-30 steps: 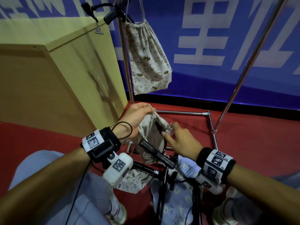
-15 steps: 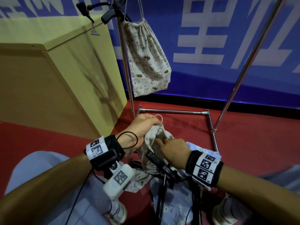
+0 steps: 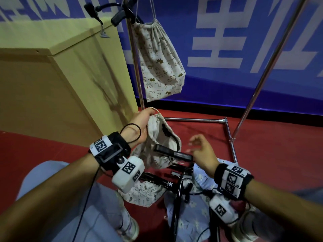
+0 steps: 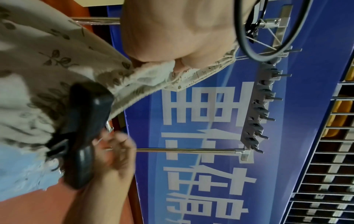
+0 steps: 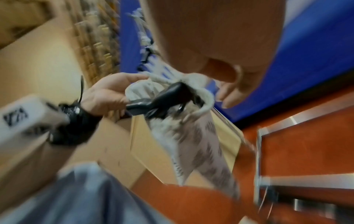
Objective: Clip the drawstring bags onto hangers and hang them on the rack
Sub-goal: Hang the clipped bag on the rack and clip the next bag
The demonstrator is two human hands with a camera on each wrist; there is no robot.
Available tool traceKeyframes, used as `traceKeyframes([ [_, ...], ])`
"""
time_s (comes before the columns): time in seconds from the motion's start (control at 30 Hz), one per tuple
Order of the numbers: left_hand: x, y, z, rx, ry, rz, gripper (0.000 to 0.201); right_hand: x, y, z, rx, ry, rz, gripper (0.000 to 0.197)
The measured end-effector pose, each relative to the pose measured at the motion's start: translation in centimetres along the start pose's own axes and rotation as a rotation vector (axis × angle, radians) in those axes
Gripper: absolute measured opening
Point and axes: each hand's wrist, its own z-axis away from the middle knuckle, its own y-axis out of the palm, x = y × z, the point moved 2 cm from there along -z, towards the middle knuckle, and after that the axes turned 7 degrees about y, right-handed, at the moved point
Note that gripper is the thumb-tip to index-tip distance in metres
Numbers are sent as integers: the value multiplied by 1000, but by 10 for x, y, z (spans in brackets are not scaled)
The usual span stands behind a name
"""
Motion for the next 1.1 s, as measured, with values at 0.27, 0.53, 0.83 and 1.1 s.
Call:
traceKeyframes([
  [0.27,6,-5,-19,0,-33,57,15,6,27,19,561,481,-461,13],
  [0.53,12,-14,-31,-57,-14,9,11,7,21,3,218,296,-345,13],
  [0.83,13,-14,-35,-44,5,2,17,12,0,-4,166,190,182,7],
  [1.1,15,-9,-29,15,5,-14,10,-2,21,-1,261,332,-26,15],
])
